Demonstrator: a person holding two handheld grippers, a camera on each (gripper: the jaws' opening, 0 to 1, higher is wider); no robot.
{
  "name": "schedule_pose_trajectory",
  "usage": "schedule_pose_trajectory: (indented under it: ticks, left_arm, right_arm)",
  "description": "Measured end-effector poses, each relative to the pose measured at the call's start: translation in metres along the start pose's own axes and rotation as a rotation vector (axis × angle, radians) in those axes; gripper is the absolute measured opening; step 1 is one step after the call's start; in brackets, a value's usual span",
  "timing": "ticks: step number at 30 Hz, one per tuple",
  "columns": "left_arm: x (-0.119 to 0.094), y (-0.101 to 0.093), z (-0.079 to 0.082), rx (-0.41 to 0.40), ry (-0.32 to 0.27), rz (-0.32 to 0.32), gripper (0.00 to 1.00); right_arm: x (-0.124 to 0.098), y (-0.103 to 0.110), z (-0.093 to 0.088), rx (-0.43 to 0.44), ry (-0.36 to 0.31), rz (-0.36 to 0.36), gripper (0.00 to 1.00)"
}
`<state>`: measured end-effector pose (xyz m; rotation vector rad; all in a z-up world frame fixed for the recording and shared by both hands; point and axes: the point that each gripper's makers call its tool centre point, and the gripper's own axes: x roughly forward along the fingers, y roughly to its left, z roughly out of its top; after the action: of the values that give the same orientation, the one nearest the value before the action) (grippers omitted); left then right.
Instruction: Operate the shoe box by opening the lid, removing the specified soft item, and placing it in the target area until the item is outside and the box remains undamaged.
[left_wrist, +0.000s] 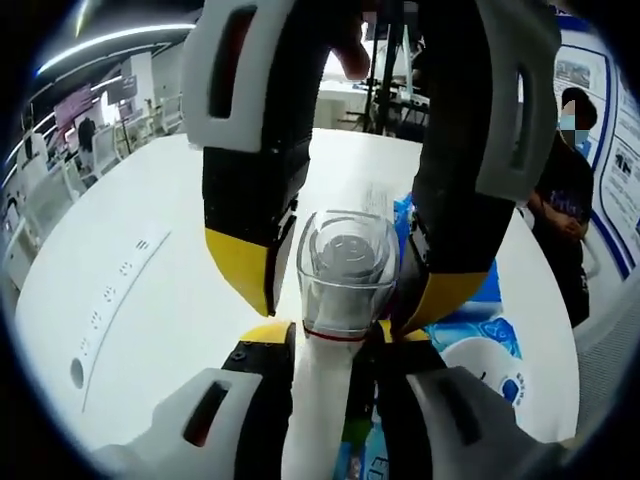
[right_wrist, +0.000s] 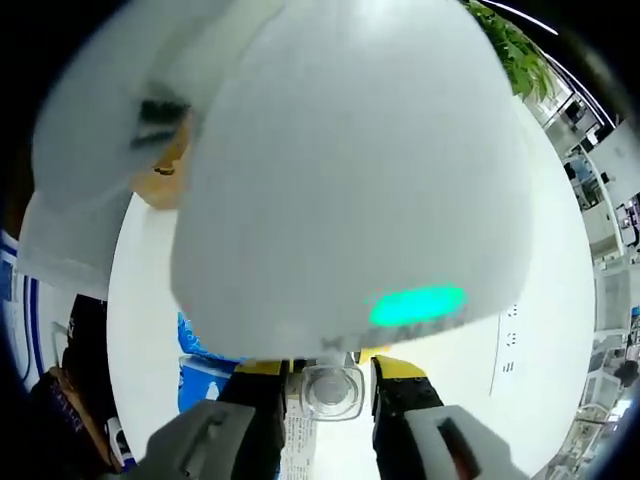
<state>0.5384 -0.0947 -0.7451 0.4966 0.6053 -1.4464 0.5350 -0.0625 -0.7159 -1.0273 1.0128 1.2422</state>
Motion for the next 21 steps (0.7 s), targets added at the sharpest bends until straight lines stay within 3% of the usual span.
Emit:
schedule_pose_trajectory:
  ticks: [8, 13, 16, 21]
  left_arm:
    - [-0.021, 0.007, 0.008, 0.012, -0.006, 0.022, 0.39]
    - [-0.041, 0.012, 0.023, 0.025, -0.031, 0.041, 0.39]
    - [-0.054, 0.013, 0.032, 0.038, -0.051, 0.055, 0.4]
    - [-0.07, 0.01, 0.035, 0.051, -0.063, 0.074, 0.41]
  right_arm:
    - [-0.011, -0.006, 0.004, 0.029, -0.024, -0.033, 0.33]
    - [-0.023, -0.003, 0.004, 0.043, -0.026, -0.057, 0.35]
    - [-0.03, -0.004, 0.008, 0.072, -0.05, -0.08, 0.35]
    - [-0.039, -0.004, 0.017, 0.123, -0.094, -0.107, 0.36]
